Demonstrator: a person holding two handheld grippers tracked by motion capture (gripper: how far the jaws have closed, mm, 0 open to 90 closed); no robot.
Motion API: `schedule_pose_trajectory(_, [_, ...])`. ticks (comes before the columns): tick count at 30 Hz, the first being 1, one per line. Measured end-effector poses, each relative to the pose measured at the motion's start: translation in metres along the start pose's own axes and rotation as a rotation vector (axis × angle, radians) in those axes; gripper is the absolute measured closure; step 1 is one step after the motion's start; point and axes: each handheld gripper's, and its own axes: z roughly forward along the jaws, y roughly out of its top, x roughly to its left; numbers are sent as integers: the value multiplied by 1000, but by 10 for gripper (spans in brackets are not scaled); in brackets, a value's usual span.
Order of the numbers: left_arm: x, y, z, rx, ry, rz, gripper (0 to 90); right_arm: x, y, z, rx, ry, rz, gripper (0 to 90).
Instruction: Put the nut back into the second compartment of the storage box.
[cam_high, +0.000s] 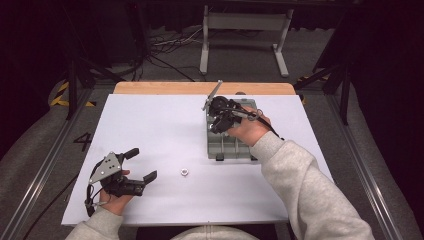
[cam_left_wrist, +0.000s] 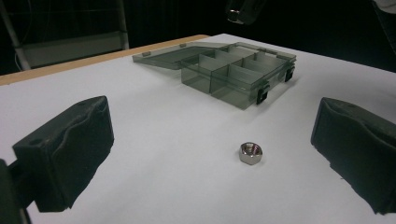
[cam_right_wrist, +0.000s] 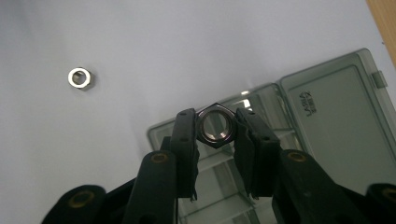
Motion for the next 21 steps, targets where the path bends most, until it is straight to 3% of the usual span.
schedule_pose_trajectory(8, [0, 0, 0, 0, 0, 1, 0, -30, -17, 12, 31, -30, 84, 696])
schedule_pose_trajectory(21, [0, 0, 0, 2, 0, -1, 0, -47, -32, 31, 76, -31, 141, 695])
